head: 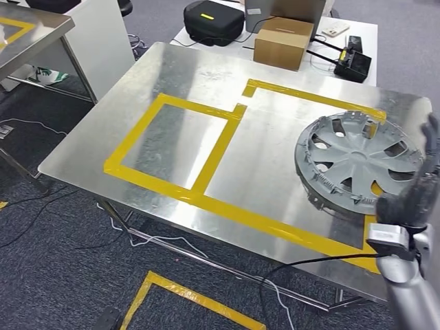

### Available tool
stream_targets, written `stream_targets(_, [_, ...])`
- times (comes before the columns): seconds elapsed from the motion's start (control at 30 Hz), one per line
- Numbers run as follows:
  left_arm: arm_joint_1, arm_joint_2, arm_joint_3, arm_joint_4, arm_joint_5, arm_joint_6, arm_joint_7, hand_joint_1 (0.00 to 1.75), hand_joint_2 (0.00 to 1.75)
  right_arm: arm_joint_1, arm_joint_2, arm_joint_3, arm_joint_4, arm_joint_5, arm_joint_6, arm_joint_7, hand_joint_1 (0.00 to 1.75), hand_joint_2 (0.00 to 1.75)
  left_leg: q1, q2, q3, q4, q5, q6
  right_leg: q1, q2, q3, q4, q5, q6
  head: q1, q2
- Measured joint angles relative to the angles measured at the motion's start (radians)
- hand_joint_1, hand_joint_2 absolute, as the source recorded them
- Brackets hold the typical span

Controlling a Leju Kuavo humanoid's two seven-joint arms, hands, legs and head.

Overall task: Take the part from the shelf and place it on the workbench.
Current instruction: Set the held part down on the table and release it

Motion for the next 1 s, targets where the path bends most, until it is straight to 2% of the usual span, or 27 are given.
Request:
stream_targets(0.07, [0.002,0.0,0.0,0.0,0.007,0.0,-0.014,0.0,0.0,0.057,0.025,-0.075,-0.102,-0.029,-0.014,-0.042,0.0,0.0,0.0,0.001,-0.009,0.024,-0.025,-0.012,-0.004,0.002,0.006,-0.011,0.004,-0.013,-0.004,0.0])
stream_targets(0.1, [0.003,0.0,0.0,0.0,0.011,0.0,-0.021,0.0,0.0,0.092,0.036,-0.112,-0.149,-0.052,-0.021,-0.062,0.0,0.0,0.0,0.001,-0.026,0.063,-0.051,-0.016,-0.006,0.001,0.01,-0.015,0.005,-0.017,-0.007,0.0])
stream_targets(0.17, [0.009,0.0,0.001,0.0,0.02,0.0,-0.033,0.0,0.0,0.163,0.058,-0.187,-0.236,-0.094,-0.037,-0.086,0.0,0.0,0.001,0.001,-0.08,0.179,-0.11,-0.021,-0.006,0.0,0.012,-0.018,0.004,-0.021,-0.011,0.0])
stream_targets(0.2, [0.013,0.0,0.001,0.0,0.023,0.002,-0.035,0.0,0.0,0.197,0.068,-0.22,-0.273,-0.108,-0.044,-0.09,0.0,0.0,0.001,0.001,-0.1,0.223,-0.125,-0.022,-0.006,0.001,0.012,-0.018,0.004,-0.022,-0.012,0.0])
stream_targets(0.23, [0.017,0.001,0.002,0.0,0.028,0.004,-0.037,0.0,0.0,0.229,0.078,-0.25,-0.308,-0.121,-0.054,-0.091,0.0,0.0,0.002,0.001,-0.107,0.239,-0.122,-0.022,-0.006,0.002,0.012,-0.018,0.004,-0.022,-0.013,0.0])
stream_targets(0.27, [0.019,0.002,0.005,0.0,0.034,0.007,-0.038,0.0,0.0,0.263,0.088,-0.276,-0.343,-0.134,-0.065,-0.092,0.0,0.0,0.002,0.001,-0.096,0.219,-0.101,-0.022,-0.007,0.004,0.013,-0.018,0.005,-0.021,-0.013,0.0])
stream_targets(0.33, [0.021,0.004,0.011,0.0,0.047,0.013,-0.039,0.0,0.0,0.33,0.105,-0.322,-0.411,-0.159,-0.086,-0.093,0.0,0.0,0.004,0.0,-0.034,0.107,-0.041,-0.019,-0.007,0.008,0.014,-0.018,0.007,-0.017,-0.015,0.0])
stream_targets(0.4, [0.02,0.005,0.018,0.0,0.057,0.016,-0.042,0.0,0.0,0.384,0.118,-0.356,-0.469,-0.176,-0.102,-0.093,0.0,0.0,0.004,-0.004,0.019,0.007,-0.011,-0.012,-0.004,0.015,0.013,-0.016,0.009,-0.008,-0.016,0.0])
stream_targets(0.5, [0.02,0.006,0.028,0.0,0.064,0.017,-0.044,0.0,0.0,0.438,0.131,-0.388,-0.529,-0.183,-0.111,-0.093,0.0,0.0,0.003,-0.002,0.029,-0.022,-0.002,0.006,-0.003,0.022,0.013,-0.027,0.019,0.011,-0.017,0.0])
stream_targets(0.53, [0.02,0.006,0.031,0.0,0.066,0.017,-0.045,0.0,0.0,0.454,0.133,-0.395,-0.542,-0.181,-0.112,-0.093,0.0,0.0,0.005,0.0,0.028,-0.024,0.003,0.014,-0.003,0.021,0.012,-0.023,0.012,0.017,-0.017,0.0])
stream_targets(0.57, [0.02,0.006,0.033,0.0,0.07,0.018,-0.047,0.0,0.0,0.468,0.137,-0.4,-0.553,-0.178,-0.114,-0.093,0.0,0.0,0.006,0.002,0.026,-0.026,0.008,0.022,-0.003,0.018,0.006,-0.006,-0.007,0.021,-0.015,0.0])
stream_targets(0.6, [0.02,0.007,0.037,0.0,0.073,0.019,-0.048,0.0,0.0,0.482,0.14,-0.404,-0.562,-0.173,-0.114,-0.093,0.0,0.0,0.008,0.004,0.023,-0.028,0.013,0.028,-0.004,0.015,-0.007,0.032,-0.041,0.023,-0.012,0.0])
stream_targets(0.67, [0.02,0.009,0.044,0.0,0.078,0.022,-0.051,0.0,0.0,0.509,0.152,-0.413,-0.575,-0.164,-0.104,-0.093,0.0,0.0,0.006,0.006,0.011,-0.029,0.022,0.035,-0.003,0.011,-0.044,0.154,-0.127,0.027,-0.007,0.0])
stream_targets(0.7, [0.021,0.01,0.047,0.0,0.08,0.022,-0.051,0.0,0.0,0.521,0.162,-0.42,-0.578,-0.162,-0.091,-0.093,0.0,0.0,0.005,0.007,0.002,-0.028,0.028,0.036,-0.003,0.011,-0.058,0.207,-0.158,0.028,-0.007,0.0])
stream_targets(0.73, [0.022,0.01,0.05,0.0,0.082,0.023,-0.052,0.0,0.0,0.531,0.175,-0.43,-0.579,-0.162,-0.073,-0.093,0.0,0.0,0.004,0.007,-0.006,-0.028,0.035,0.035,-0.003,0.011,-0.056,0.232,-0.169,0.028,-0.007,0.0])
stream_targets(0.77, [0.022,0.01,0.053,0.0,0.085,0.023,-0.052,0.0,0.0,0.54,0.19,-0.441,-0.58,-0.164,-0.055,-0.093,0.0,0.0,0.003,0.008,-0.015,-0.028,0.042,0.034,-0.003,0.01,-0.035,0.22,-0.161,0.027,-0.007,0.0])
stream_targets(0.8, [0.023,0.01,0.056,0.0,0.087,0.023,-0.053,0.0,0.0,0.548,0.205,-0.455,-0.58,-0.169,-0.037,-0.093,0.0,0.0,0.004,0.009,-0.022,-0.028,0.049,0.032,-0.003,0.009,0.005,0.173,-0.138,0.026,-0.007,0.0])
stream_targets(0.87, [0.023,0.01,0.059,0.0,0.09,0.023,-0.053,0.0,0.0,0.559,0.227,-0.481,-0.581,-0.186,-0.01,-0.093,0.0,0.0,0.004,0.009,-0.033,-0.027,0.063,0.023,-0.002,0.005,0.109,0.032,-0.101,0.024,-0.006,0.0])
stream_targets(0.9, [0.024,0.01,0.06,0.0,0.092,0.023,-0.053,0.0,0.0,0.564,0.237,-0.497,-0.581,-0.197,0.008,-0.093,0.0,0.0,0.003,0.009,-0.035,-0.027,0.07,0.018,0.0,0.003,0.142,-0.019,-0.091,0.021,-0.007,0.0])
stream_targets(0.93, [0.025,0.01,0.062,0.0,0.094,0.023,-0.053,0.0,0.0,0.567,0.25,-0.518,-0.579,-0.206,0.03,-0.093,0.0,0.0,0.003,0.008,-0.036,-0.028,0.078,0.011,0.002,0.003,0.158,-0.049,-0.089,0.017,-0.007,0.0])
stream_targets(1.0, [0.027,0.01,0.065,0.0,0.097,0.023,-0.053,0.0,0.0,0.57,0.28,-0.566,-0.574,-0.216,0.082,-0.093,0.0,0.0,0.004,0.008,-0.034,-0.036,0.094,-0.002,0.005,0.005,0.149,-0.056,-0.079,0.004,-0.007,0.0])
